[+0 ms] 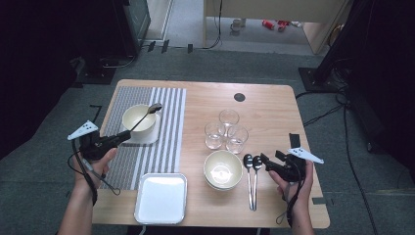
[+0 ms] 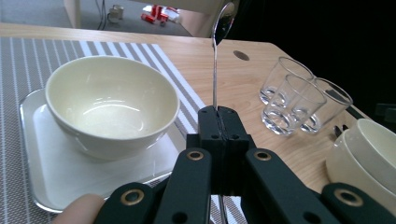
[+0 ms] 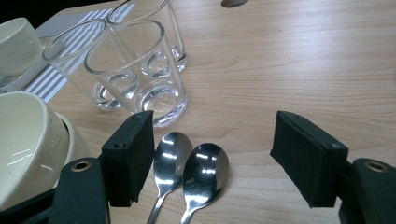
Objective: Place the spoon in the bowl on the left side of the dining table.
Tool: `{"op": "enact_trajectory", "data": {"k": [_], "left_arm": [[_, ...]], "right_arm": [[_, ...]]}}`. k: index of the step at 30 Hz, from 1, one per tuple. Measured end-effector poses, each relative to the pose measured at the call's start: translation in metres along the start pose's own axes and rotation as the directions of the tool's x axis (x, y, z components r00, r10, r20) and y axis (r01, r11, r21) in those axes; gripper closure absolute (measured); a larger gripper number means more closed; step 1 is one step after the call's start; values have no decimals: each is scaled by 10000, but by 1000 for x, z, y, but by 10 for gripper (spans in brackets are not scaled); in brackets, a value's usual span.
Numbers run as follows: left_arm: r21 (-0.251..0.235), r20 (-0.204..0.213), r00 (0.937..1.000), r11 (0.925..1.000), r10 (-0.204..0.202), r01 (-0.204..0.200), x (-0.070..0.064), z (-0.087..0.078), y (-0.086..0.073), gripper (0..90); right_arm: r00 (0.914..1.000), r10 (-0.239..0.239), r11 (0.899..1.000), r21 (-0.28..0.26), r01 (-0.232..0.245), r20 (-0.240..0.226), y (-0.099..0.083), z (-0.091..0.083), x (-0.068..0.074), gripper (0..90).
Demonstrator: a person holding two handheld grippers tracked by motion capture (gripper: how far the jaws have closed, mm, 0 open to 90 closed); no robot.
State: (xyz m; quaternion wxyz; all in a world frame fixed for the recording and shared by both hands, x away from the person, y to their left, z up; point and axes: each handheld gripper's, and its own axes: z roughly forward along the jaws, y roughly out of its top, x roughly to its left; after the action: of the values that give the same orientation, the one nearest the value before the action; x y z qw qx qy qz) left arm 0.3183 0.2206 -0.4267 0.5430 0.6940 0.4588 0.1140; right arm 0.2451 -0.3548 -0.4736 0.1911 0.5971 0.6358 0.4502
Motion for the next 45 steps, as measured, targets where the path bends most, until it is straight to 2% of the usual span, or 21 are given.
{"op": "enact_trajectory", "data": {"k": [6, 12, 24, 32, 45], "left_arm": [[-116, -416, 9987, 9995, -304, 299, 9, -3, -2, 900], [-133, -629, 9967, 9986, -515, 507, 16, -6, -4, 900], [162, -1338, 9895, 9983, -541, 568, 24, -2, -12, 900], [506, -1653, 9847, 9966, -553, 645, 27, 3, -17, 900], [724, -1953, 9789, 9945, -604, 758, 30, 6, -20, 900]], "right_arm": [[10000, 43, 10000, -3, -43, 41, 0, 0, -1, 303], [10000, 53, 10000, 50, -54, 80, 0, 1, -1, 304], [9999, 30, 9999, 124, -31, 142, -1, 2, -1, 308], [9998, 70, 9998, 167, -73, 211, -2, 2, -1, 311], [9997, 108, 9997, 218, -113, 240, -2, 3, -2, 313]]}}
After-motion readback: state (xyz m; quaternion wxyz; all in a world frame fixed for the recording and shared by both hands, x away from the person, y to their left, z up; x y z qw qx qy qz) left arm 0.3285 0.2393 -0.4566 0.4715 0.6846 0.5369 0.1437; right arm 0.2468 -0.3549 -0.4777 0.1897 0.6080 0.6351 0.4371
